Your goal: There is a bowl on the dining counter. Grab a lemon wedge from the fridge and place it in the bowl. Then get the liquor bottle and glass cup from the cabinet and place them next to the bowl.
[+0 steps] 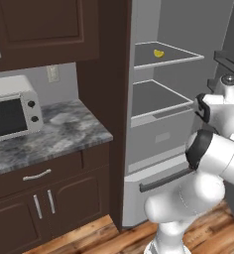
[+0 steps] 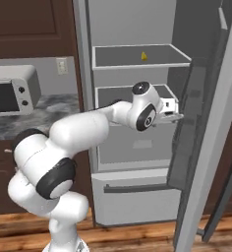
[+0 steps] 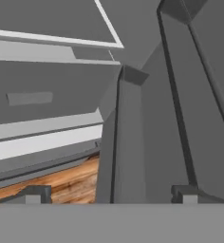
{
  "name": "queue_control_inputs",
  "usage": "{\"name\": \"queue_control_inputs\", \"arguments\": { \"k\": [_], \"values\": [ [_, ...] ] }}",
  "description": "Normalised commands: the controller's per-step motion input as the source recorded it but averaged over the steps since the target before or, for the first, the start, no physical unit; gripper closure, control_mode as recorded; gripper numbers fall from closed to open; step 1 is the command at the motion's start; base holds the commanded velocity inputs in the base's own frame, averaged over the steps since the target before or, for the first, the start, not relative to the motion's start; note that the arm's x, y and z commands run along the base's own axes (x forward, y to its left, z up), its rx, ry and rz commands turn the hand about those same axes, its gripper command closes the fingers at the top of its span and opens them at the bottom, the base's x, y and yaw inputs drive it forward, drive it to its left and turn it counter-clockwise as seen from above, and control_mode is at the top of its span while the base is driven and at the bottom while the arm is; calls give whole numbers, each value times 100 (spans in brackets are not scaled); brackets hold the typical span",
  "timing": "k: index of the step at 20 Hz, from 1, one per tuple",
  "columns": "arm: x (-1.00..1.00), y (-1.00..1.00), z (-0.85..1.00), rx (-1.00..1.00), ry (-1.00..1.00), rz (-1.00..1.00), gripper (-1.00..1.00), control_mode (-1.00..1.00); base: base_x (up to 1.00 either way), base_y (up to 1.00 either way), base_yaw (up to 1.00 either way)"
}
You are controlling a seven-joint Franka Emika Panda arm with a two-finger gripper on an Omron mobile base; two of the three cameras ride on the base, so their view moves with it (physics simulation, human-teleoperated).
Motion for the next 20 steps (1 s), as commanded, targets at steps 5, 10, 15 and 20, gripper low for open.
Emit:
{"name": "queue_control_inputs", "arguments": {
  "k": [5, 10, 15, 20],
  "values": [
    [21, -75, -30, -9, 9, -4, -100, -100, 0, 0, 0],
    [12, -97, -20, -9, 6, -7, -100, -100, 0, 0, 0],
    [-17, -54, 3, -5, 0, -3, -100, -100, 0, 0, 0],
    [-53, 81, 45, 10, -1, 11, -100, -100, 0, 0, 0]
  ]
}}
